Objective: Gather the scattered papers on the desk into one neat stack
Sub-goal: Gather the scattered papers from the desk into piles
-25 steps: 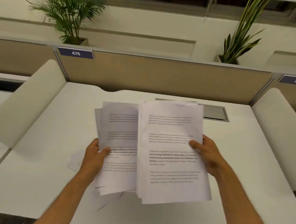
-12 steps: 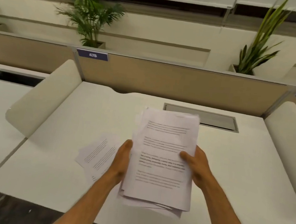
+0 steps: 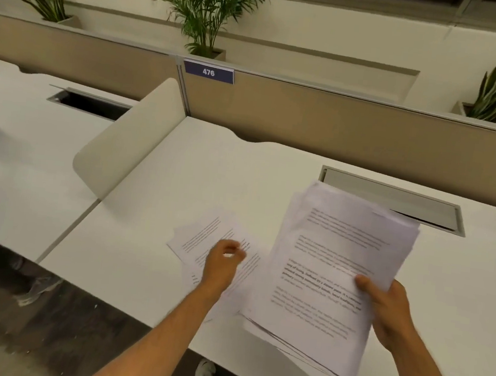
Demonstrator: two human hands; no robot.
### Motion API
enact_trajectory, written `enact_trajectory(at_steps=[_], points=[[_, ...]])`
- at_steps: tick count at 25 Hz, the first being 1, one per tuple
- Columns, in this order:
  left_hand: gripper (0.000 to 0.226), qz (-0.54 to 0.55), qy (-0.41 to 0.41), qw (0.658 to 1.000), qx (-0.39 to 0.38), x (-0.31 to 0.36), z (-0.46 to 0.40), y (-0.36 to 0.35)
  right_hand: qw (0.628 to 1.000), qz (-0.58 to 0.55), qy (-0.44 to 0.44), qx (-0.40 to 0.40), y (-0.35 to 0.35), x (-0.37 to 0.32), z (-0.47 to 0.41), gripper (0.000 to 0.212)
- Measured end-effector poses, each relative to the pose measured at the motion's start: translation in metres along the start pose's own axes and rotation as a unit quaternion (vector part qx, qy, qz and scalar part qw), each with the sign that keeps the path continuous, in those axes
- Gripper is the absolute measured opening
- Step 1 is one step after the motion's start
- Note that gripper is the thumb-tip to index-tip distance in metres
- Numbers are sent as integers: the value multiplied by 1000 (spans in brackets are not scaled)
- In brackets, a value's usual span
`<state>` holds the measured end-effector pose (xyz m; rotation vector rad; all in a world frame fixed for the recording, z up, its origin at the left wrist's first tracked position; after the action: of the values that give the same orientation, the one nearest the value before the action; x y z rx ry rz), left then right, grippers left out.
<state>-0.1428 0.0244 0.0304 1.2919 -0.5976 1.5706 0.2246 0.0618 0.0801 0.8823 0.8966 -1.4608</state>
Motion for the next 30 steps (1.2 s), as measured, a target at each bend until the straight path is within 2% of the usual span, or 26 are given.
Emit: enact_trajectory(at_steps=[1,3,5,6,10,13,14,16,17,21,22,24,25,26,27,30], points=[[35,-36,54,996,56,-30,-9,21,1000,1,-6,6,6,3,0,33],[61,-116,176,968,134,-79,-19,56,1000,10,-12,20,16,11,1,37],[74,-190,251,935,161,-99,-28,74,999,9,-21,35,23,19,0,38],[78,-228,257,925,161,-101,-37,75,999,9,-23,43,26,21,0,38],[87,-339,234,896,168,-90,-72,70,996,8,-41,77,39,27,-4,46],[74,-357,236,893,142,-84,-94,62,993,25,-45,109,48,27,0,67],[67,-357,230,896,130,-83,-100,58,992,27,-48,115,50,29,1,63],[59,-361,206,903,106,-84,-108,53,992,18,-57,111,49,33,4,38],[58,-361,188,908,97,-85,-111,52,992,20,-59,112,47,35,5,35],[48,-294,136,941,96,-84,-117,60,992,23,-61,110,37,33,8,47],[50,-271,134,948,101,-81,-117,63,992,28,-60,110,34,31,8,55],[54,-228,107,962,105,-68,-115,70,991,39,-56,111,31,27,6,87],[50,-219,75,968,96,-59,-115,71,991,41,-54,113,31,25,5,96],[42,-217,39,972,79,-50,-114,72,991,43,-50,114,32,25,4,96],[34,-212,3,976,59,-39,-113,73,991,46,-49,112,30,24,3,88],[19,-154,-62,986,7,-7,-102,82,992,39,-48,108,32,22,3,39]])
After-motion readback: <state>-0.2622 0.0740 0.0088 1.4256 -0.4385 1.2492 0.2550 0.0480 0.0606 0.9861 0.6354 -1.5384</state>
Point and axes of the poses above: each hand's wrist, its own z-axis away from the middle knuckle, its own y-axis out of the back of the hand, x = y × z, the point moved 8 cm from there along -z, towards the middle knuckle, and after that the axes turned 6 degrees about -y, right-handed, at the moved point
